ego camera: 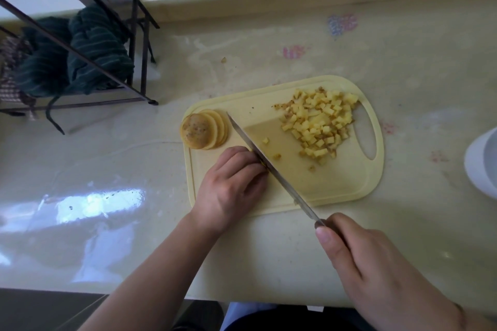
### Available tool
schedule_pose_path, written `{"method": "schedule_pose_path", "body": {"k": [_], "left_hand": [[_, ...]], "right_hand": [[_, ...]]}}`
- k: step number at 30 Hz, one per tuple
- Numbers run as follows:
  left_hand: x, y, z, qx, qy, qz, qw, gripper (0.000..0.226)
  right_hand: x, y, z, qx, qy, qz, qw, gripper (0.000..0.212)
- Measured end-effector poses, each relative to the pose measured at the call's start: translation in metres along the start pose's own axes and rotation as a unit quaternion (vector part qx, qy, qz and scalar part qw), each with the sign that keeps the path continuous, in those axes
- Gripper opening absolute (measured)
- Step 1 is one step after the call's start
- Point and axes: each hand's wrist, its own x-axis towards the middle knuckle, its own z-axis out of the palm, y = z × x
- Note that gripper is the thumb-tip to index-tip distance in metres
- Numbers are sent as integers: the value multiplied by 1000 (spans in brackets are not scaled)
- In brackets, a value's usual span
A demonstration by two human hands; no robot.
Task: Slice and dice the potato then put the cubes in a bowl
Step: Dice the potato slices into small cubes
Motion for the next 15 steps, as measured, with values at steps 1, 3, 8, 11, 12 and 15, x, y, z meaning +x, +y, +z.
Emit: {"method": "schedule_pose_path", "body": {"k": [1,3,8,11,12,15], "left_hand": [[0,0,0,-2,0,0,1000,7],[0,-1,-1,-7,2,-4,1000,6],[-1,0,0,-13,10,-13,1000,5],[1,1,0,-11,20,-14,1000,5],[1,0,0,-11,22,-13,1000,5],[1,-1,0,-12,21,-10,1000,6]], "right_hand": [[-1,0,0,1,0,2,1000,55],[-3,1,0,-1,-4,9,1000,56],[-12,2,-3,-2,-25,27,999,57],[-10,6,5,-21,-17,24,999,60],[-7,6,9,-24,-12,25,999,58],[5,4,14,-18,-7,6,1000,48]]}}
